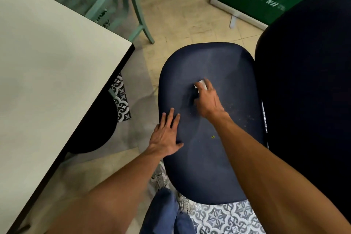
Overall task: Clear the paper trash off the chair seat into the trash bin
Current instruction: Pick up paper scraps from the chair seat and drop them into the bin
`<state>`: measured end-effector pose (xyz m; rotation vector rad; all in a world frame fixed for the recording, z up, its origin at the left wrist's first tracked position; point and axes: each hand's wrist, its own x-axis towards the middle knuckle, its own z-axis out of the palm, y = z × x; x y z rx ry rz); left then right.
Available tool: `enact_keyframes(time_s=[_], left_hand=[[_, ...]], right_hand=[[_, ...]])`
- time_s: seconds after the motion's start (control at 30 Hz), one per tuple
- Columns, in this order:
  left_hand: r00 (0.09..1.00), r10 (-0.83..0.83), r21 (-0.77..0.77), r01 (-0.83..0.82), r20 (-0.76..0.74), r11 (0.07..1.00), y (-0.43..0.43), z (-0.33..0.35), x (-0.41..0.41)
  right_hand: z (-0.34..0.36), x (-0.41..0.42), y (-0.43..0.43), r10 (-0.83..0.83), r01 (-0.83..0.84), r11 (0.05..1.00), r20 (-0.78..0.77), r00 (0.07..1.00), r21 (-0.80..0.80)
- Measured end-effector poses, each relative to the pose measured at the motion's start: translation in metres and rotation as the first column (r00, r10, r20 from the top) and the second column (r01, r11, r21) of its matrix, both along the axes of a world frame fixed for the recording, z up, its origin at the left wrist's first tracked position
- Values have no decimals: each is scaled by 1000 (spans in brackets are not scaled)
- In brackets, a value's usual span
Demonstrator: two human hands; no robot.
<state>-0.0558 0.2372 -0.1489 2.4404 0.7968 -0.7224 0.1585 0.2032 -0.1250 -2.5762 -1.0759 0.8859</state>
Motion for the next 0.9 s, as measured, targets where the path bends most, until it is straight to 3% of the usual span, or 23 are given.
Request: enact_keyframes(time_s=[0.2, 0.33, 0.47, 0.6, 0.73, 0.9], left_hand=[[1000, -20, 23, 20, 19, 1000, -1, -3, -4], [1000, -22, 33, 22, 2, 999, 9, 9, -10], [996, 81, 75, -83, 30, 994, 13, 40, -28], [966, 210, 158, -233, 149, 959, 3, 89, -59], [918, 320, 176, -364, 235, 915, -23, 137, -98], [790, 468, 187, -568, 395, 801, -69, 209, -158]], right_hand=[[-18, -22, -7, -58, 58, 998, 47, 997, -12], [-15, -40, -22, -114, 114, 991, -3, 993, -75], [20, -77, -32, -189, 185, 980, -55, 980, -70], [68, -123, -47, -118, 126, 988, -90, 989, 91], [125, -173, -66, -42, 48, 973, -30, 999, 225], [205, -228, -96, 57, -5, 918, -119, 991, 397]])
